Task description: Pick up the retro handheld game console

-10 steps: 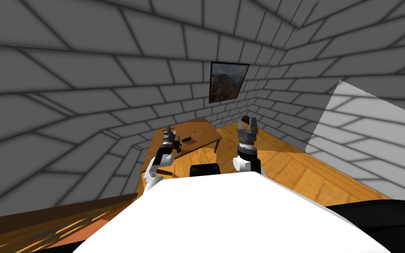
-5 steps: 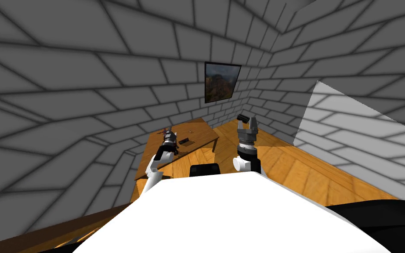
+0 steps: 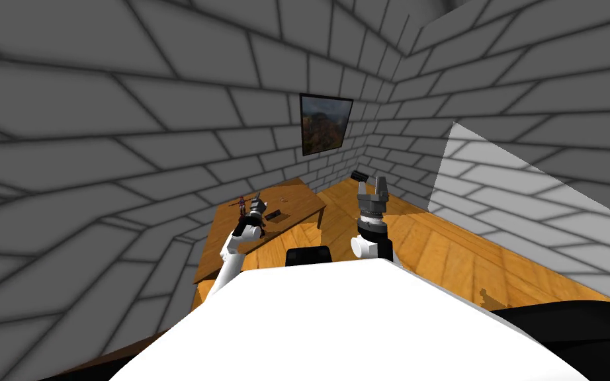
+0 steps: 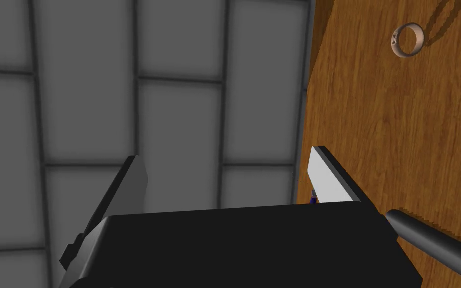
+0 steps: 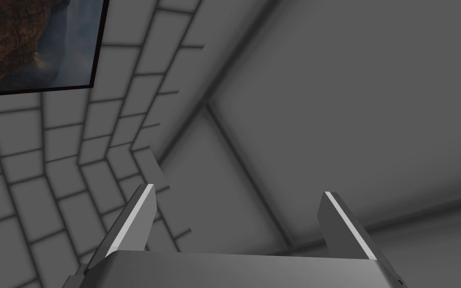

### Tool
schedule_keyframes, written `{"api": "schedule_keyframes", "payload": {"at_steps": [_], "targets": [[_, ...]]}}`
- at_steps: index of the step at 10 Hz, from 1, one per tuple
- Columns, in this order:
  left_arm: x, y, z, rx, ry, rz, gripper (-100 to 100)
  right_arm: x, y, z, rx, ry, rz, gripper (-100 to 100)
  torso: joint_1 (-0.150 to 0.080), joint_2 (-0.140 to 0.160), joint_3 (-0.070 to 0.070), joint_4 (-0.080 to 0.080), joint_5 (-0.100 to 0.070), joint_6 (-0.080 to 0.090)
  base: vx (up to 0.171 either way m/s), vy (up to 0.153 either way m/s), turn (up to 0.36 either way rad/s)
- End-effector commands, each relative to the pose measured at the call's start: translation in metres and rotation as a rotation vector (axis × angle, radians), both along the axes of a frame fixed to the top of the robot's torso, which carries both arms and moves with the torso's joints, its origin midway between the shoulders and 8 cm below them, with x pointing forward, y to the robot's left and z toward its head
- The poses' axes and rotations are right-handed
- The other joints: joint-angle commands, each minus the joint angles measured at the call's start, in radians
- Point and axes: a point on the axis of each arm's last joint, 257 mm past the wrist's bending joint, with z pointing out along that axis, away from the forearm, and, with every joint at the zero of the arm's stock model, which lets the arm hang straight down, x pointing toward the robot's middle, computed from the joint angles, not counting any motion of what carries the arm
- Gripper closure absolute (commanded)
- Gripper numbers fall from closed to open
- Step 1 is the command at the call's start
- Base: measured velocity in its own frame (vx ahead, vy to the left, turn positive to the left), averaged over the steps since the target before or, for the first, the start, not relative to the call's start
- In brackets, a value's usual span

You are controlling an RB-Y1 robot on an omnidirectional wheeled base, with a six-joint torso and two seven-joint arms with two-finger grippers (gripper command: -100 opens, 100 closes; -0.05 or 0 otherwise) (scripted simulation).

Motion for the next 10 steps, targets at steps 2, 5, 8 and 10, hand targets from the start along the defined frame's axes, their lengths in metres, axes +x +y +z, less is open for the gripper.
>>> {"api": "schedule_keyframes", "payload": {"at_steps": [2, 5, 8, 10], "targets": [[0.005, 0.008, -0.027, -0.029, 0.092, 0.008, -100, 0.0, 0.0, 0.0, 0.0, 0.0, 0.0, 0, 0.0, 0.0, 0.0, 0.0, 0.0, 0.001, 0.007, 0.004, -0.163], [0.013, 0.024, -0.058, -0.078, 0.199, 0.025, -100, 0.0, 0.0, 0.0, 0.0, 0.0, 0.0, 0, 0.0, 0.0, 0.0, 0.0, 0.0, 0.0, 0.008, 0.004, -0.176], [0.01, 0.034, -0.087, -0.107, 0.297, 0.041, -100, 0.0, 0.0, 0.0, 0.0, 0.0, 0.0, 0, 0.0, 0.0, 0.0, 0.0, 0.0, 0.0, 0.006, 0.003, -0.112], [0.009, 0.043, -0.103, -0.133, 0.358, 0.054, -100, 0.0, 0.0, 0.0, 0.0, 0.0, 0.0, 0, 0.0, 0.0, 0.0, 0.0, 0.0, 0.0, 0.008, 0.005, -0.165]]}}
